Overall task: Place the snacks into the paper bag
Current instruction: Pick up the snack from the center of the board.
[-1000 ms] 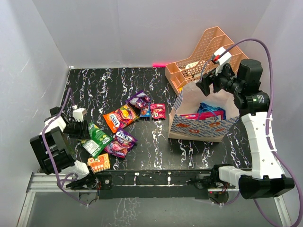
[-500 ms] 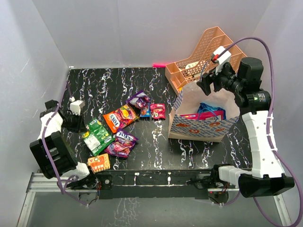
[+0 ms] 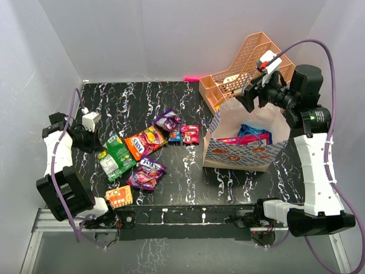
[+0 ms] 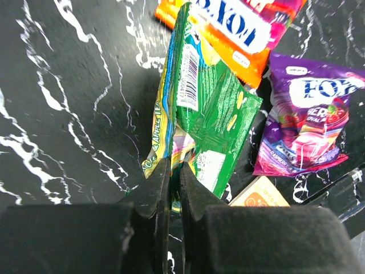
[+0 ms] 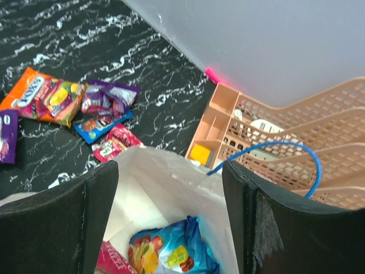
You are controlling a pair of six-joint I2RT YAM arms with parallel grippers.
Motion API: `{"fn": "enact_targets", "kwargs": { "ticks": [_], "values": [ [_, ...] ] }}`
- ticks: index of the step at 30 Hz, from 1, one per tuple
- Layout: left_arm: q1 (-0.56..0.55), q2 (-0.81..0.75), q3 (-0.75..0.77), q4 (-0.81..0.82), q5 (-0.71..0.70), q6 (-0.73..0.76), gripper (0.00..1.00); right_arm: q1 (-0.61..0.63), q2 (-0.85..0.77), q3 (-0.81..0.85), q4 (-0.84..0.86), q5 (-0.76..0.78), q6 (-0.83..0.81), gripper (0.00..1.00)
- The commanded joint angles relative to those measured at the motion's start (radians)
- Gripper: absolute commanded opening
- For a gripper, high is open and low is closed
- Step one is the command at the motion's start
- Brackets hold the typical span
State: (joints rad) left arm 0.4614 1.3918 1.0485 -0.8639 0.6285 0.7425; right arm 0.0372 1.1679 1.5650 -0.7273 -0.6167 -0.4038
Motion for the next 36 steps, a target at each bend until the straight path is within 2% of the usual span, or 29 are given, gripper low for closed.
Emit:
{"fn": "enact_targets", "kwargs": {
  "ticks": [1,8,11,17,22,28,36],
  "values": [
    [-0.019,-0.097,0.12,-0.08,0.139,0.016,0.0,0.006,0.042,0.115,0.062,-0.065,0.05,0.77],
    [-0.068,-0.14,0.246,-0.092,0.2,-0.074,0.0,0.055,0.132,0.206,0.133,-0.197,0.165,0.76],
    [-0.126,-0.153,0.294,-0.068,0.198,-0.122,0.0,0.139,0.168,0.231,0.162,-0.199,0.192,0.76],
    [-0.284,-0.157,0.383,-0.003,0.225,-0.237,0.0,0.388,0.248,0.254,0.198,-0.146,0.193,0.76],
    [-0.376,-0.143,0.448,0.05,0.232,-0.283,0.0,0.493,0.303,0.207,0.305,-0.177,0.264,0.76],
    [-0.453,-0.119,0.514,0.053,0.257,-0.264,0.0,0.565,0.368,0.175,0.403,-0.162,0.358,0.76],
    [-0.513,-0.168,0.501,0.094,0.33,-0.282,0.0,0.574,0.433,0.162,0.462,-0.183,0.453,0.77]
  ]
}}
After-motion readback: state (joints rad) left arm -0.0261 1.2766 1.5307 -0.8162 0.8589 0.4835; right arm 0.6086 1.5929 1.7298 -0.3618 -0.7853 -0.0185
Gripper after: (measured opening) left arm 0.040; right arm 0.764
